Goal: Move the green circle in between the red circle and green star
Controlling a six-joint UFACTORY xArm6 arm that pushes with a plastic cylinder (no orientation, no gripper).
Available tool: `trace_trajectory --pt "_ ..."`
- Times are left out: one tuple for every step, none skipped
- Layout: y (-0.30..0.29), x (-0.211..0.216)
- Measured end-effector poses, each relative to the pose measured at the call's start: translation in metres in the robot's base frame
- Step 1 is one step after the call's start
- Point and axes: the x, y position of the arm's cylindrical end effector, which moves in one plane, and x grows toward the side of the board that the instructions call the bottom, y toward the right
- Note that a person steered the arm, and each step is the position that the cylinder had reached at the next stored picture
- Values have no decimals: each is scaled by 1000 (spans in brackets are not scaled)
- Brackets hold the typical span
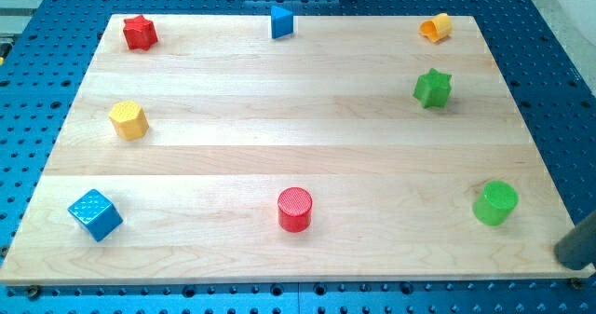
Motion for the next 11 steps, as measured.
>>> trace_trajectory --pt "-16 -25" --pt "-62 -38" --pt "-69 -81" --pt "-71 -87" --pt "-82 -92" --pt "-90 -101" --pt "-90 -116" --pt "-98 -128" --pt "-114 -128" --pt "-115 -142" --pt "-143 -142"
